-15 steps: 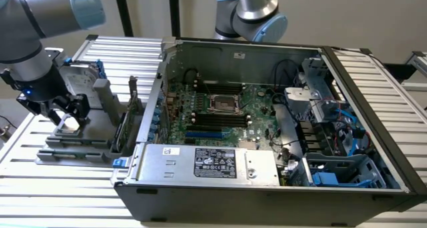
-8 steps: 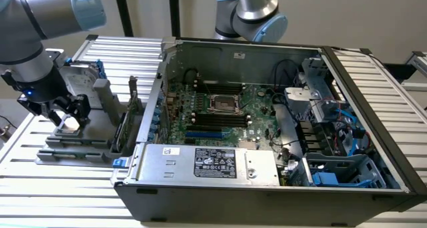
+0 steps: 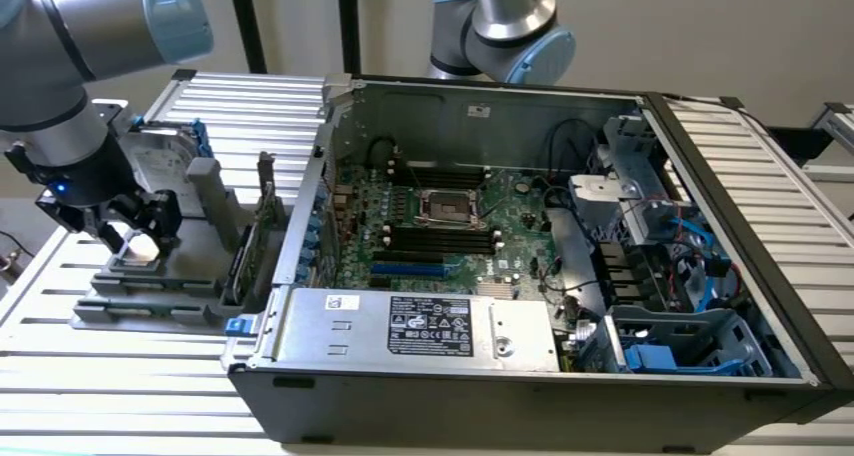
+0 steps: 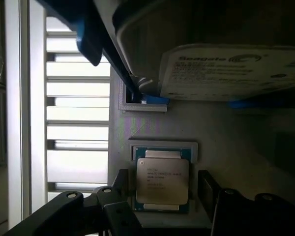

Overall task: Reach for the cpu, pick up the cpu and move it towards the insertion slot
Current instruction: 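Pick up the cpu and move it towards the insertion slot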

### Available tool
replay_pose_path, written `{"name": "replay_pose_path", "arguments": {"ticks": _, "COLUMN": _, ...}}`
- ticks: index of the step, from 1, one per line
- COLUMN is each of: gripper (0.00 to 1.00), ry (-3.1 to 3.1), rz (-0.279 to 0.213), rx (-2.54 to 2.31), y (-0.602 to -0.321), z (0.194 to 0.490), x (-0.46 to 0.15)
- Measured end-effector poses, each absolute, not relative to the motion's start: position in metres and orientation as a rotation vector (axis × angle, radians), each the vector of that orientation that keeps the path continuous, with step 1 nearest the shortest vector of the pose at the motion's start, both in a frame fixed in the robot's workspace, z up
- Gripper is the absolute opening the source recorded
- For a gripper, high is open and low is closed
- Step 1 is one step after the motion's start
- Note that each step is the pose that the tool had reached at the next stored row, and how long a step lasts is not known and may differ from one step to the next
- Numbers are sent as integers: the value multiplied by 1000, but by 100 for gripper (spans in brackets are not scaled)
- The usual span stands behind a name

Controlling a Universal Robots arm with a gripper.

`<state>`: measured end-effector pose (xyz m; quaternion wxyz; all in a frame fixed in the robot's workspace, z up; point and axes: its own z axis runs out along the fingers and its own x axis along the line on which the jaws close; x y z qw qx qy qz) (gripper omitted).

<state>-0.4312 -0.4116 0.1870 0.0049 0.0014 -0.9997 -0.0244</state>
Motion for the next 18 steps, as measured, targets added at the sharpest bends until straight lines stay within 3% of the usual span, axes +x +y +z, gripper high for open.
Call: {"name": "replay_pose_path", "arguments": {"ticks": 18, "gripper": 67, "ry": -3128, "rz": -76, "rx": 7, "y": -409, "z": 186, "x": -431}}
